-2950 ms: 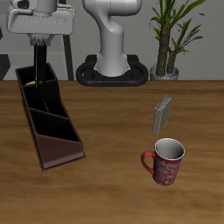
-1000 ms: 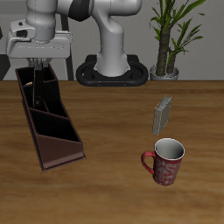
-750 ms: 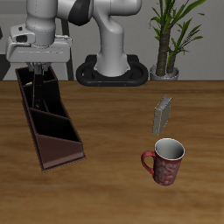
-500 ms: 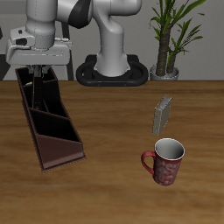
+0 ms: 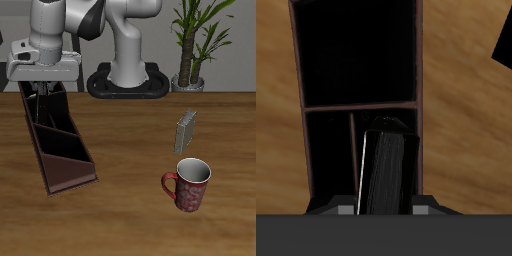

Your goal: Place the white-yellow mug into the right desk caddy's right compartment and place the black book into the right desk caddy's back compartment

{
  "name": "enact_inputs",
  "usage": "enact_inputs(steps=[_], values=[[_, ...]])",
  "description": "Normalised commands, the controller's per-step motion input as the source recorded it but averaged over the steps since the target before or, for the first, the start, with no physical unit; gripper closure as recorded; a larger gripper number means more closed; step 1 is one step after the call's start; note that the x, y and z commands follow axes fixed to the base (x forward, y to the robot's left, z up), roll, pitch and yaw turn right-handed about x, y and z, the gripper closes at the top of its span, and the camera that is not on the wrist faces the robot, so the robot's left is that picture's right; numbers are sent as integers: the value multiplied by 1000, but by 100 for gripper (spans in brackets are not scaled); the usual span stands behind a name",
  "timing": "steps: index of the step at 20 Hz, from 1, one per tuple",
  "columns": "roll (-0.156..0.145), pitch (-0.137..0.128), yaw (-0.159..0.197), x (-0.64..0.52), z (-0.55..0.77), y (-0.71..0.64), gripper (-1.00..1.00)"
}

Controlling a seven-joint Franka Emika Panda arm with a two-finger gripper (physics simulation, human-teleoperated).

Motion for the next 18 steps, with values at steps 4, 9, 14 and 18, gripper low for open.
enact_inputs(steps=[4,9,14,18], values=[[-2,12,-16,40,-127,-65,100],[-10,23,-5,41,-134,-17,100],[-55,45,-23,89,-143,-73,100],[-8,62,-34,8,-49,26,-100]])
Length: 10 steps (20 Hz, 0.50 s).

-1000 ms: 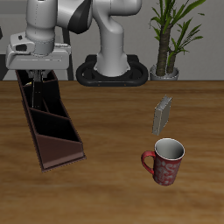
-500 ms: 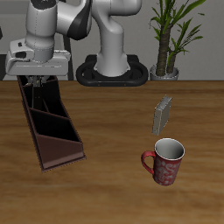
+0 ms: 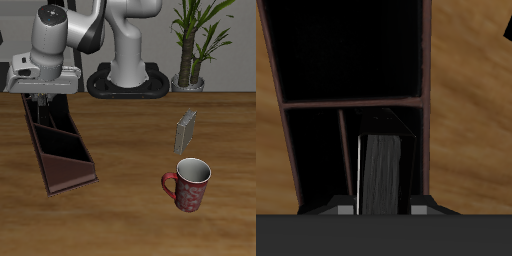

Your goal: Place the white-yellow mug into the right desk caddy's right compartment and place the black book into the right desk caddy's back compartment

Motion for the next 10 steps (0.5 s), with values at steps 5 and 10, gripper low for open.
enact_inputs(steps=[5,10], values=[[14,-19,9,-51,155,157,-100],[1,-35,-1,-20,204,84,-100]])
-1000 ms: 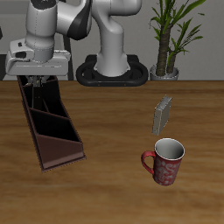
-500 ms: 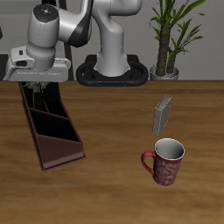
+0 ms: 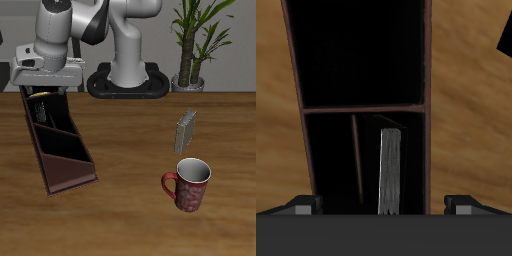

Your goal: Place the white-yellow mug into the right desk caddy's right compartment and place the black book into the right desk caddy's back compartment

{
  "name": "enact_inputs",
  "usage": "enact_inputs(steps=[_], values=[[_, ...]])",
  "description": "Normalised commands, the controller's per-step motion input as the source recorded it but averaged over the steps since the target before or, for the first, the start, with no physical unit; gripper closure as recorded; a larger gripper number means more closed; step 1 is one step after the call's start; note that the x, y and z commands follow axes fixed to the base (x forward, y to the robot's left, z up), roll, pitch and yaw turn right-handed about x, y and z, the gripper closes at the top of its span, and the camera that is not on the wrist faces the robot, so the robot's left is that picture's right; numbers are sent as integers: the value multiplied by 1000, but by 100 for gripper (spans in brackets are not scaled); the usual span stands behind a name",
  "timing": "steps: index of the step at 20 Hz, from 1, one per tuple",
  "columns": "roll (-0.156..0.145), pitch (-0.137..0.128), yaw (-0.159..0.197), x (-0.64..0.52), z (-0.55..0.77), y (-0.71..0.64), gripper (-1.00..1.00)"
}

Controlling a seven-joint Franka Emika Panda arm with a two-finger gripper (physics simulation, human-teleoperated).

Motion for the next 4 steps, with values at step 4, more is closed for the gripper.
enact_inputs(steps=[4], values=[[-7,-32,13,-57,267,90,-100]])
